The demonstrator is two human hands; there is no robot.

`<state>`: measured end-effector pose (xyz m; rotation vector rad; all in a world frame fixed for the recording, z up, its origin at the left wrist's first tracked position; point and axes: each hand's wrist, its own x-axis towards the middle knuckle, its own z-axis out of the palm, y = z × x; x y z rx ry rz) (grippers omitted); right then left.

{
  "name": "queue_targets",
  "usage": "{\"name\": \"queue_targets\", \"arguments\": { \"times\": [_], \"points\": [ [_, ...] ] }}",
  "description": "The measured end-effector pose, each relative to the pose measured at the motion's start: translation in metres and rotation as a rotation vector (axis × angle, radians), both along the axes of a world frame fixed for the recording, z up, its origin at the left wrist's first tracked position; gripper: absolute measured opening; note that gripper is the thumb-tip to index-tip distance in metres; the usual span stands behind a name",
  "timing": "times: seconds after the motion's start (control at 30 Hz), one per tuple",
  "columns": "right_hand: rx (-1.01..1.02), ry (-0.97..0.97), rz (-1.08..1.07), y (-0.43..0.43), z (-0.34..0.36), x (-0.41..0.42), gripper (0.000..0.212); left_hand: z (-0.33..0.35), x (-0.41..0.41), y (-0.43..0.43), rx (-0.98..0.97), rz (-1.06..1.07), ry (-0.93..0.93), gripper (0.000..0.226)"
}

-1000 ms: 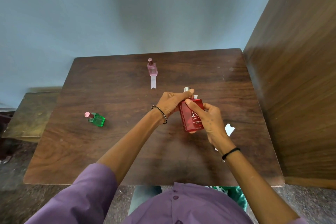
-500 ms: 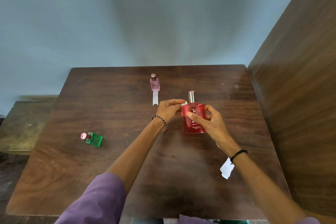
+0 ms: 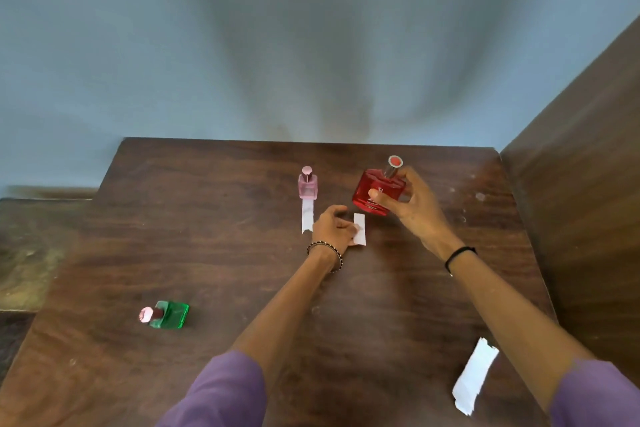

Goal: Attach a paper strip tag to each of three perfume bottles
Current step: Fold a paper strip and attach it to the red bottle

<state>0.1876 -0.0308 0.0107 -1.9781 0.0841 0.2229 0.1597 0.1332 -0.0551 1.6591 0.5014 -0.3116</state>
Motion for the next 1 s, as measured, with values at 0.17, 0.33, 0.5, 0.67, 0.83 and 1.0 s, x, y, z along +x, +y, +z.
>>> {"name": "queue_targets", "arguments": {
  "times": [0.17, 0.33, 0.5, 0.67, 0.83, 1.0],
  "points": [
    [-0.073, 0.022, 0.136, 0.01, -0.001, 0.025, 0.046, -0.011, 0.019, -0.008, 0.002, 0.074, 0.017, 0.035],
    [-0.116, 0.041, 0.177, 0.011, -0.011, 0.041, 0.048, -0.014, 0.038, -0.008, 0.059, 0.052, 0.018, 0.039],
    [-0.137, 0.029, 0.186, 0.009, -0.011, 0.05, 0.05, -0.013, 0.051, -0.006, 0.092, 0.059, 0.013, 0.04],
    [-0.169, 0.024, 0.205, 0.009, -0.011, 0.054, 0.048, -0.013, 0.059, -0.007, 0.059, 0.084, 0.019, 0.043],
    [-0.184, 0.017, 0.205, 0.009, -0.013, 0.055, 0.049, -0.015, 0.063, -0.003, 0.077, 0.075, 0.055, 0.043],
    [-0.19, 0.011, 0.191, 0.008, -0.015, 0.052, 0.051, -0.011, 0.064, -0.002, 0.017, 0.121, 0.091, 0.024]
  ]
}}
